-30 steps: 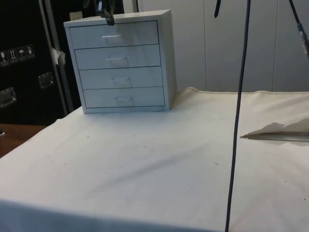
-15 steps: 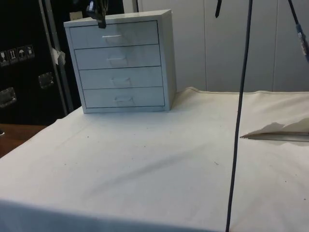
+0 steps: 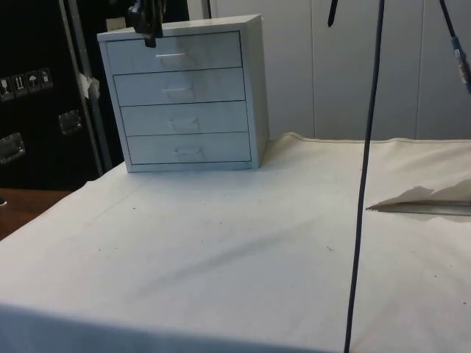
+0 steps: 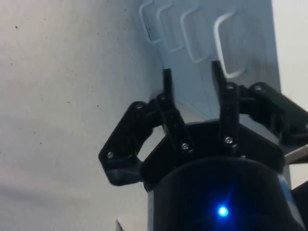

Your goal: Open the drawer, then close it.

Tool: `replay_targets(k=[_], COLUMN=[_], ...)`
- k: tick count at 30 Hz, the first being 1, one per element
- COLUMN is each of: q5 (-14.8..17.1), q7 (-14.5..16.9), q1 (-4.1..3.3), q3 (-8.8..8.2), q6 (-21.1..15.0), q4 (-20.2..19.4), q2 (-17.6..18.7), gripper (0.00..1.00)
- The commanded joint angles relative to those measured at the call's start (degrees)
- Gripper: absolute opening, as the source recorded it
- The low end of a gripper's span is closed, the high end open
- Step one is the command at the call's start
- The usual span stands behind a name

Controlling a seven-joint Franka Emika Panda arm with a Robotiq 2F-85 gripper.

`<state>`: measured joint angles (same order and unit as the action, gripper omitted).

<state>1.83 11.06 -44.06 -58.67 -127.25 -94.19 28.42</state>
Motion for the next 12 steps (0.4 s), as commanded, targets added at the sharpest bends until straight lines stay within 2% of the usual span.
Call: replay_targets(k=[1,4,5,6,7,12], q5=[0.4,0.4,0.1,0.4,0.5,0.2], q7=[0.4,0.5,0.0,0.5,0.5,0.2], q1=[0.17,0.23,0.00,0.23,0.23,0.11], q3=[0.29,0.29,0.00,0.29,0.29,0.11], q6=[-0.5,-0.5,0.0,-0.5,-0.5,-0.3], q4=[-0.2,-0.2,0.0,-0.2,-0.2,-0.1], q2=[-0.3,-0.3,0.0,-0.3,-0.3,-0.1], gripper=[0.44,0.60,0.65,0.65,0.75,0.99])
